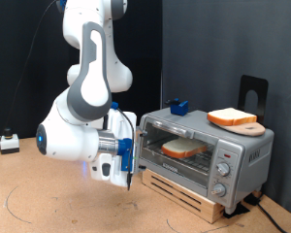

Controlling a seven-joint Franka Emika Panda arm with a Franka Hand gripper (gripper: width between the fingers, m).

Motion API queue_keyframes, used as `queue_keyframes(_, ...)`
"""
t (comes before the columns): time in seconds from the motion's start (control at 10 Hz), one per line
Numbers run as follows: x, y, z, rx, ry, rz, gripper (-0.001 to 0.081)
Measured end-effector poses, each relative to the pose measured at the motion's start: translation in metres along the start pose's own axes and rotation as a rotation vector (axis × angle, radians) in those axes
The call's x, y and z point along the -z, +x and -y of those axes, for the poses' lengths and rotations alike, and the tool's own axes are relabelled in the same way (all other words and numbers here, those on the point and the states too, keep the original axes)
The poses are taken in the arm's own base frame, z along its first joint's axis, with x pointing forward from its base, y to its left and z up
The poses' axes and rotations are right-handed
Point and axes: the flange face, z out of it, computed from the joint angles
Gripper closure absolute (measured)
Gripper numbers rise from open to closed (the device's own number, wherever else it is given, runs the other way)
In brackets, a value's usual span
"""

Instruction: Make a piece of toast with the oven

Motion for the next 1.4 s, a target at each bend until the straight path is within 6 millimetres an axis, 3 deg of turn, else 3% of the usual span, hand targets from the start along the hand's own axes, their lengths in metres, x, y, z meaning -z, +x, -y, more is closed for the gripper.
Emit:
queue_keyframes(0.1,-0.001,0.008,0.007,-0.047,0.016,0.041,-0.0004)
queue_keyframes(0.3,0.001,0.034,0.013,0.019,-0.011,0.043,-0.0004)
queue_keyframes(0.7,-0.006,0.083,0.012,0.113,-0.048,0.034,-0.0004)
queue_keyframes(1.0,-0.016,0.088,0.013,0.104,-0.038,0.011,-0.0004)
queue_keyframes(1.4,-0.011,0.089,0.01,0.041,0.037,0.087,-0.0004)
